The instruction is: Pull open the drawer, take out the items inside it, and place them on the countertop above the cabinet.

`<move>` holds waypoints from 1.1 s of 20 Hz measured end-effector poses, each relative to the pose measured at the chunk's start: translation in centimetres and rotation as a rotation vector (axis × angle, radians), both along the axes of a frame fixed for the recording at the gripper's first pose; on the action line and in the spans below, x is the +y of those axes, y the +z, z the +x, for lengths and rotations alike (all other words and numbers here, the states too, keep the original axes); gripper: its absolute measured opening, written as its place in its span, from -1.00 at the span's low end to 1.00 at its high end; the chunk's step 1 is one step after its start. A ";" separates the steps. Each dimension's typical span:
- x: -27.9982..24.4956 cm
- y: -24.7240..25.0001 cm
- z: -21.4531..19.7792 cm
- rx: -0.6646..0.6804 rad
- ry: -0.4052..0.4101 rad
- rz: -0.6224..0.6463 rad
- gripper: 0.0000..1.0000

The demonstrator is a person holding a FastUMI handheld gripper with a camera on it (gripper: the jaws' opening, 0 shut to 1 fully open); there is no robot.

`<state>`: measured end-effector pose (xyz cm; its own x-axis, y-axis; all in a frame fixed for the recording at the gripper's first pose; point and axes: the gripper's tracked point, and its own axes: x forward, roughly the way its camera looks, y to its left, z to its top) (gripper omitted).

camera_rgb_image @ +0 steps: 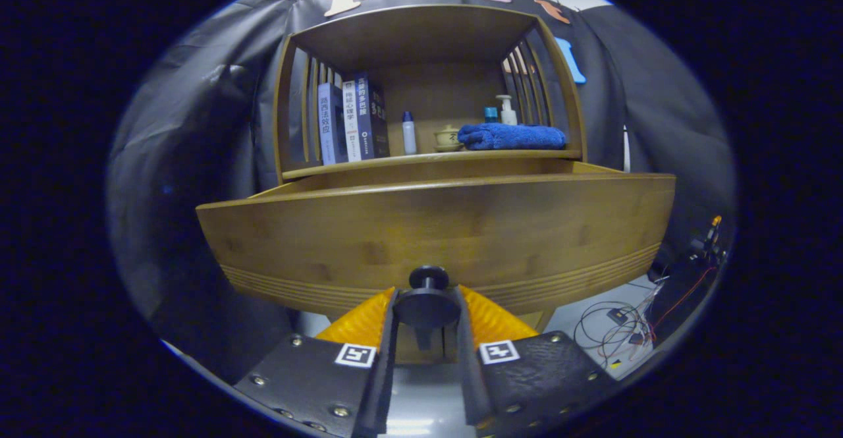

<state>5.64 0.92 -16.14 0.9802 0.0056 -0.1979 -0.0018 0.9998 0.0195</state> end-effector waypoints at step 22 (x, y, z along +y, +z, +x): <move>0.0 21.8 6.7 0.074 0.005 -0.198 0.99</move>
